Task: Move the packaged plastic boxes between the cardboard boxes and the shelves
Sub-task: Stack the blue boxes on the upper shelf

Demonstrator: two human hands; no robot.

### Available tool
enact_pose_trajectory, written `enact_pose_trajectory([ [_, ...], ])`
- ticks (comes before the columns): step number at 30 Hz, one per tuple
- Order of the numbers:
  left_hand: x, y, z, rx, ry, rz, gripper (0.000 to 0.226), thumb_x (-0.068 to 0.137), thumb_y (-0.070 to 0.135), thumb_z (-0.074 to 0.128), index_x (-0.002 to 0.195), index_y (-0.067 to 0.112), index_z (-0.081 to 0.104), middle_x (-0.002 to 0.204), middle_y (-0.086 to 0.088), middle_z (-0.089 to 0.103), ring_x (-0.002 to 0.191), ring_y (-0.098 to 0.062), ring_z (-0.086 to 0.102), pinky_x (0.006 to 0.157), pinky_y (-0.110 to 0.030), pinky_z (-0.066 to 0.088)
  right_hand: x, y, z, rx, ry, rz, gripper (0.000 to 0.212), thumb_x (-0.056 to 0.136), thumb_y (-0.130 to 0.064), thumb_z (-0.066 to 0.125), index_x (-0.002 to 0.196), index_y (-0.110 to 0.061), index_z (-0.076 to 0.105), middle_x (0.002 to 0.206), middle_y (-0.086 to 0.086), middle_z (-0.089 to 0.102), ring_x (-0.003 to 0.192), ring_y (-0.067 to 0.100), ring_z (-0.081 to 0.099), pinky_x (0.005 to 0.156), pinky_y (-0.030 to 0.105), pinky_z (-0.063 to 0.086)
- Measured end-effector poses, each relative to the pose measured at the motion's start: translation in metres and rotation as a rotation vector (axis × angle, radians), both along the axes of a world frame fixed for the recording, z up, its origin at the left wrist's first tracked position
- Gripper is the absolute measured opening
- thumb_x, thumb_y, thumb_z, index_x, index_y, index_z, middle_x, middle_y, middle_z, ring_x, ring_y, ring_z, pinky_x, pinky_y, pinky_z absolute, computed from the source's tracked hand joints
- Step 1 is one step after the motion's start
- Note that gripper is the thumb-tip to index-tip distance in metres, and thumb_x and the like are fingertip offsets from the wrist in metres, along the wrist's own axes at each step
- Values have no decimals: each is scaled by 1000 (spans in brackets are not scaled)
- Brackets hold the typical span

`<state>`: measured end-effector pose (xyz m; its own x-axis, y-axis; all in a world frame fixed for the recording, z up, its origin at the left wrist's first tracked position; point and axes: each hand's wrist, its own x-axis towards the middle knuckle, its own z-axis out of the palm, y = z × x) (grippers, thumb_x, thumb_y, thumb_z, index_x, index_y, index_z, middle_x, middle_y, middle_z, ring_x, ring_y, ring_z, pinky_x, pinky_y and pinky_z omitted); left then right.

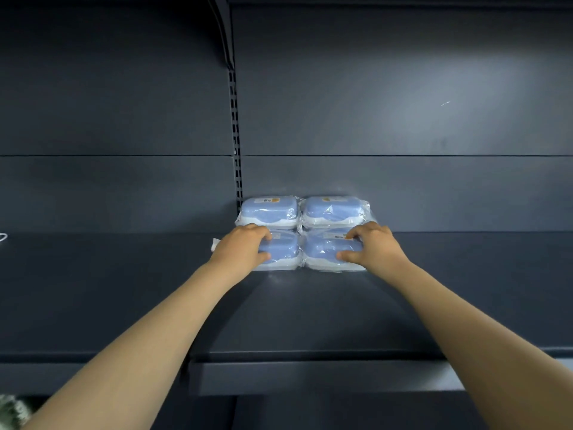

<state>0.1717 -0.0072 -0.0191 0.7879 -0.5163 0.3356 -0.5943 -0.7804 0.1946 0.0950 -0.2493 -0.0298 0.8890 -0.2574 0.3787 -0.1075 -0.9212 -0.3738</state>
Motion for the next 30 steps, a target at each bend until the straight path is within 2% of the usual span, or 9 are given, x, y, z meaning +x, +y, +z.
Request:
enact_pose_trajectory([
  [4, -5, -6, 8, 158, -35, 21, 36, 91, 24, 56, 125, 14, 51, 129, -2, 50, 117, -23, 48, 92, -37, 45, -6, 6, 14, -178, 173, 1, 55, 84, -46, 64, 128, -14, 52, 130, 7, 47, 123, 28, 39, 100, 35, 39],
  [7, -14, -8, 15, 309, -85, 32, 41, 91, 29, 54, 128, 12, 48, 128, -8, 47, 119, -26, 44, 93, -40, 45, -18, 13, 31, -413, 332, 8, 55, 89, -48, 54, 131, -13, 48, 131, 9, 46, 125, 27, 38, 98, 39, 42],
  [11, -40, -10, 35, 420, -201, 9, 42, 93, 34, 52, 128, 10, 48, 127, -9, 44, 120, -27, 41, 89, -37, 41, -41, 21, 45, -546, 289, -1, 46, 92, -37, 52, 130, -11, 45, 131, 9, 47, 126, 27, 38, 94, 37, 41],
  [16, -99, -18, 47, 358, -254, -79, 35, 94, 31, 49, 123, 12, 54, 129, -9, 47, 129, -26, 38, 94, -38, 42, -82, 20, 50, -583, 237, 17, 42, 93, -34, 51, 128, -11, 50, 129, 10, 50, 126, 27, 39, 95, 38, 41],
  [20, -162, -21, 36, 289, -235, -91, 34, 95, 33, 50, 123, 14, 52, 125, -8, 48, 119, -26, 43, 82, -32, 38, -136, 9, 45, -602, 204, 56, 41, 90, -38, 54, 123, -13, 56, 121, 10, 55, 120, 29, 44, 90, 36, 42],
  [22, -195, -22, 26, 270, -190, -94, 35, 94, 34, 51, 123, 15, 52, 124, -7, 49, 117, -25, 46, 80, -31, 36, -167, 1, 38, -616, 203, 69, 43, 89, -41, 56, 123, -14, 57, 120, 11, 57, 118, 29, 45, 88, 36, 43],
  [25, -248, -27, 5, 241, -136, -65, 33, 94, 35, 52, 121, 15, 54, 120, -7, 51, 115, -25, 48, 87, -34, 41, -217, -8, 23, -624, 210, 108, 48, 87, -45, 57, 124, -14, 56, 124, 11, 56, 120, 30, 45, 95, 40, 45],
  [30, -341, -49, -44, 260, -94, 7, 29, 94, 32, 49, 113, 11, 56, 113, -7, 53, 108, -27, 51, 77, -35, 43, -307, -15, -20, -588, 259, 206, 47, 86, -45, 58, 121, -13, 56, 123, 11, 55, 120, 30, 44, 92, 40, 45],
])
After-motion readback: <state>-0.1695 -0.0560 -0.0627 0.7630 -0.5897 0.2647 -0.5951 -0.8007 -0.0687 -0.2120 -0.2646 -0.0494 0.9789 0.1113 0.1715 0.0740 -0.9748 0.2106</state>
